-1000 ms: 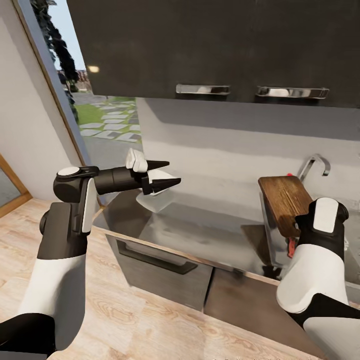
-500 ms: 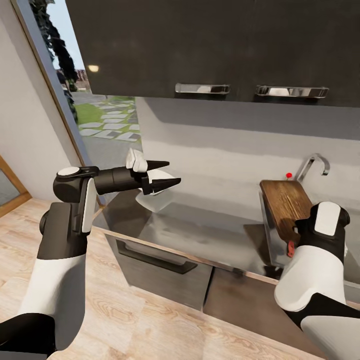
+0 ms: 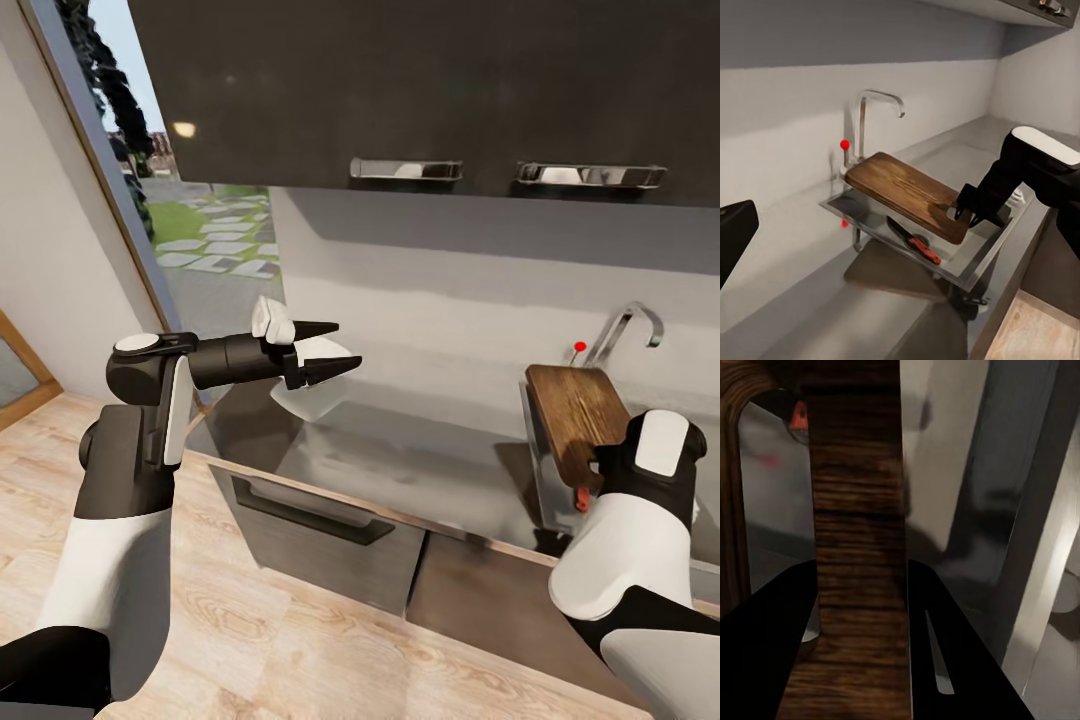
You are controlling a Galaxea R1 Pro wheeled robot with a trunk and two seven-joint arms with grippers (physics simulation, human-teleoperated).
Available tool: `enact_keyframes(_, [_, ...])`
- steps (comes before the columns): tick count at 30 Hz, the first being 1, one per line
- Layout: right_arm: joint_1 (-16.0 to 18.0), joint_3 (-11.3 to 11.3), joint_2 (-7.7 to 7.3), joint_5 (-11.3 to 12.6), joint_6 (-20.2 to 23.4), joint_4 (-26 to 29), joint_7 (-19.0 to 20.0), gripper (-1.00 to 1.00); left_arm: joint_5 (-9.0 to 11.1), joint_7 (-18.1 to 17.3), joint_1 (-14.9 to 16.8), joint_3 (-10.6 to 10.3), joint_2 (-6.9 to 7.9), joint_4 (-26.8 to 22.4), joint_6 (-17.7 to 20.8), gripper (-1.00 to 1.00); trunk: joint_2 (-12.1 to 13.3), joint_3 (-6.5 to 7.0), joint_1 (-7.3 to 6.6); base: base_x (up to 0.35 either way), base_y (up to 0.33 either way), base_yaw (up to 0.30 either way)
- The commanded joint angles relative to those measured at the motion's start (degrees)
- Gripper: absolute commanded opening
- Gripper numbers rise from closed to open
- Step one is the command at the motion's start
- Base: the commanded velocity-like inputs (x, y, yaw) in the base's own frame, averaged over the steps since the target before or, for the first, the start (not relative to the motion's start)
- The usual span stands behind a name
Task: In the kitchen, take the Vidalia onion out of the sink, dice it on the chopping board with the paring knife, put the diced onion into the bowl on the countertop, then place both the paring knife and the chopping board into the sink.
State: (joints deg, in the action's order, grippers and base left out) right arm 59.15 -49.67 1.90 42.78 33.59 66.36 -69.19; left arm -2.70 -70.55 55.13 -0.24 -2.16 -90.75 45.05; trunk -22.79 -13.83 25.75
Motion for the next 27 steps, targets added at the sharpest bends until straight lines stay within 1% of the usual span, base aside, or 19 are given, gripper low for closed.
enact_keyframes(1, [0.08,-0.28,0.01,0.24,0.5,0.09,-0.24,-1.0,-0.28,-0.38,0.07,0.06,-0.03,-0.04,0.57,1.0,-0.12,-0.13,0.03,0.0,0.0,0.0])
enact_keyframes(5, [0.08,-0.68,-0.03,0.33,0.51,0.09,-0.24,-1.0,-0.28,-0.38,0.07,0.06,-0.03,-0.04,0.57,1.0,-0.12,-0.16,0.03,0.0,0.0,0.0])
enact_keyframes(7, [0.08,-1.25,-0.05,0.46,0.51,0.09,-0.18,-1.0,-0.28,-0.38,0.07,0.06,-0.03,-0.04,0.57,1.0,-0.12,-0.2,0.03,0.0,0.0,0.0])
enact_keyframes(13, [0.08,-1.46,-0.06,0.54,0.97,0.11,-0.09,-1.0,-0.28,-0.38,0.07,-0.01,-0.03,-0.02,0.59,1.0,-0.12,-0.65,0.03,0.0,0.0,0.0])
enact_keyframes(15, [0.1,-2.12,-0.06,0.55,1.11,0.12,-0.08,-1.0,-0.28,-0.38,0.07,-0.02,-0.03,-0.03,0.59,1.0,-0.12,-0.79,0.03,0.0,0.0,-0.015])
enact_keyframes(16, [0.1,-3.46,-0.13,0.55,1.19,0.16,-0.07,-1.0,-0.28,-0.38,0.07,-0.03,-0.03,-0.04,0.62,1.0,-0.12,-0.85,0.03,0.0,0.0,-0.109])
enact_keyframes(17, [0.1,-3.84,-0.17,0.55,1.2,0.16,-0.07,-1.0,-0.28,-0.38,0.07,-0.03,-0.07,-0.04,0.6,1.0,-0.12,-0.92,0.03,0.0,0.0,-0.134])
enact_keyframes(23, [0.09,-4.55,-0.22,0.58,2.4,0.18,-0.07,-1.0,-0.28,-0.38,0.07,-0.03,-0.17,-0.03,0.58,1.0,-0.12,-1.28,0.03,0.0,0.0,-0.151])
enact_keyframes(27, [0.08,-4.68,-0.29,0.57,2.69,0.24,-0.07,-1.0,-0.28,-0.38,0.07,-0.03,-0.15,-0.03,0.6,1.0,-0.12,-1.36,0.03,0.0,0.0,-0.058])
